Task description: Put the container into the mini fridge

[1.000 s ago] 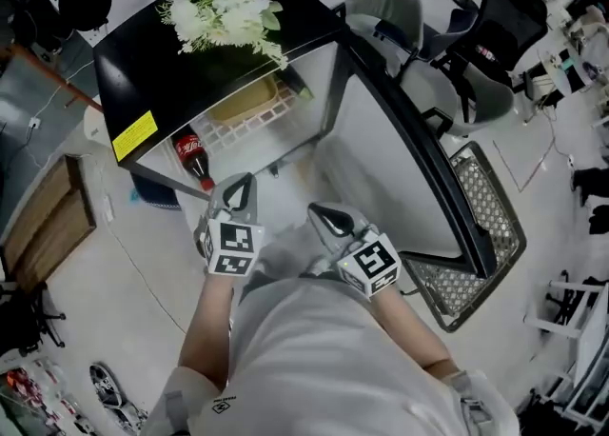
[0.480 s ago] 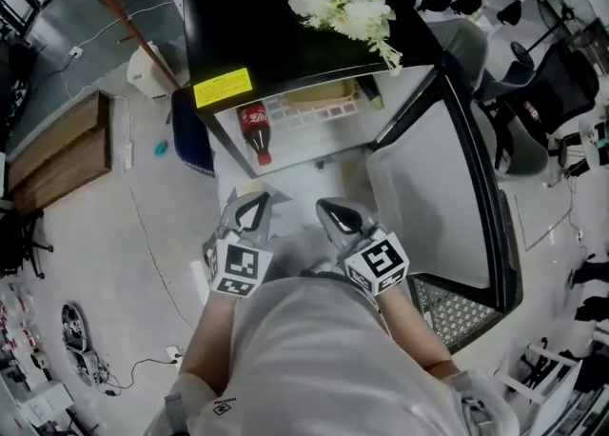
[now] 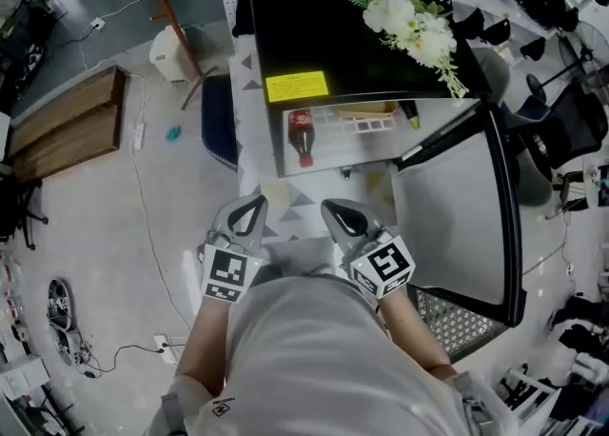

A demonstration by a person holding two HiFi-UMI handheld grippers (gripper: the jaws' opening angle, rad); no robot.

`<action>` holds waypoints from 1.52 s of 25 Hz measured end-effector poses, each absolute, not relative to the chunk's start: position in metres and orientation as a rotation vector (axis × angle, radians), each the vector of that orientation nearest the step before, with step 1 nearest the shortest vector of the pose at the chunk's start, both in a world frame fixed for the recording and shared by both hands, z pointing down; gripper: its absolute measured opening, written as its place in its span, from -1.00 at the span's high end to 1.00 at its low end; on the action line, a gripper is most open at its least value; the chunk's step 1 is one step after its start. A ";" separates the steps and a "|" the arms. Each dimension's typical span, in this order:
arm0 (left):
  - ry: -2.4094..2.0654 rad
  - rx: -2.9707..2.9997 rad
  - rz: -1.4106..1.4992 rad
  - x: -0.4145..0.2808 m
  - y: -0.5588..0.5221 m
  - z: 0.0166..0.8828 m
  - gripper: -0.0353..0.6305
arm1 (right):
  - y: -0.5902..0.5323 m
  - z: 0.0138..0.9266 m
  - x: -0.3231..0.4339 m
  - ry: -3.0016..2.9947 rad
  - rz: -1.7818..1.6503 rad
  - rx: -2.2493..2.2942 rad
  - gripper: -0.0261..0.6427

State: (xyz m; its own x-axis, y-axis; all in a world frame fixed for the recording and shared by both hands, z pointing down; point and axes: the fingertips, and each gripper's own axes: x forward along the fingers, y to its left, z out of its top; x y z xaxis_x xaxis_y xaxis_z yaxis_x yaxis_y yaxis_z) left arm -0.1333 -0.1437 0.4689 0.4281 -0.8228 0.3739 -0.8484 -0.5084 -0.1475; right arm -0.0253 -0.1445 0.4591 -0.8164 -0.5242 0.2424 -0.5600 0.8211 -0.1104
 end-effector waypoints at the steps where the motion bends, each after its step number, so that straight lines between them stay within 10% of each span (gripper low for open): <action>1: -1.526 2.597 0.609 -0.138 -0.142 0.468 0.87 | -0.145 0.457 -0.030 -2.810 0.261 0.838 0.91; 38: -1.445 2.668 0.396 -0.147 -0.142 0.439 0.87 | -0.139 0.440 -0.052 -2.817 0.208 0.917 0.91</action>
State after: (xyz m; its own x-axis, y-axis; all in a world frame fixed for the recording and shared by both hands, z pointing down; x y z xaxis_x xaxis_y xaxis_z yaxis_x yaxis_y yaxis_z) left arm -0.1466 -0.1416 0.4388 0.5212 -0.8117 0.2636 -0.8328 -0.5513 -0.0511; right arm -0.0517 -0.1388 0.4398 -0.7959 -0.5695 0.2054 -0.5934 0.8010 -0.0787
